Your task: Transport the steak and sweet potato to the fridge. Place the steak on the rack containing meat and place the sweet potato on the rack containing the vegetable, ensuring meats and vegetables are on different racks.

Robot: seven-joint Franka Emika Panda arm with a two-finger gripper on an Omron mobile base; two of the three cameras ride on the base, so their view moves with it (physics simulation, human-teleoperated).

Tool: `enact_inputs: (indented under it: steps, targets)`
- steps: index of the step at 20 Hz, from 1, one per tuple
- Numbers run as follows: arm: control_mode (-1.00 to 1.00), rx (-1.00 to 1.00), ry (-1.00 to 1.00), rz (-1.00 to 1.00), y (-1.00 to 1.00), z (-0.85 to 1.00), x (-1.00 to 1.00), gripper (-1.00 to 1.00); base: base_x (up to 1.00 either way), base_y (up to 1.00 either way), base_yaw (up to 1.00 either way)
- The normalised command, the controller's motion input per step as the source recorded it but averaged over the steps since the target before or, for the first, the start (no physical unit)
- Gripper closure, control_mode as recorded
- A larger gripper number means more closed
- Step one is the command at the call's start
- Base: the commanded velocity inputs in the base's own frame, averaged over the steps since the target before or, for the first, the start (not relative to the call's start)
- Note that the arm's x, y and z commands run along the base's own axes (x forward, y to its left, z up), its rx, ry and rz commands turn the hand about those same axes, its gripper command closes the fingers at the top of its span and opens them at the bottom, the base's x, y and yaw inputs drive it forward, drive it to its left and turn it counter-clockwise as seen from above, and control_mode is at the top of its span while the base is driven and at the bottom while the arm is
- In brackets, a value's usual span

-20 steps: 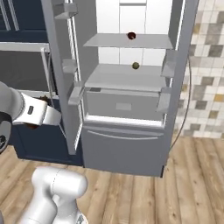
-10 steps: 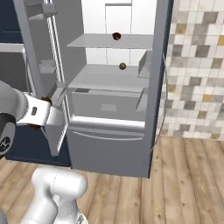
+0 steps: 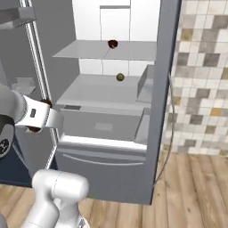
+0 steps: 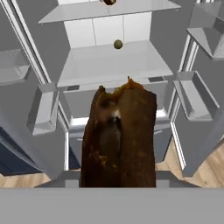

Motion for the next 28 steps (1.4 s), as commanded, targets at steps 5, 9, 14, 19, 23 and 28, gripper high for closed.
enact_inputs:
  steps: [5, 9, 14, 19, 23, 28]
  targets:
    - [1.0, 0.0, 0.0, 0.0, 0.0, 0.0, 0.0, 1.0, 0.96, -0.01, -0.02]
    - [1.0, 0.0, 0.0, 0.0, 0.0, 0.0, 0.0, 1.0, 0.94, -0.08, 0.0]
    - [1.0, 0.0, 0.0, 0.0, 0.0, 0.0, 0.0, 1.0, 1.0, 0.0, 0.0]
    - [1.0, 0.0, 0.0, 0.0, 0.0, 0.0, 0.0, 1.0, 0.63, 0.0, 0.02]
    - [1.0, 0.0, 0.0, 0.0, 0.0, 0.0, 0.0, 1.0, 0.18, 0.0, 0.09]
    - [1.0, 0.0, 0.0, 0.0, 0.0, 0.0, 0.0, 1.0, 0.21, 0.0, 0.16]
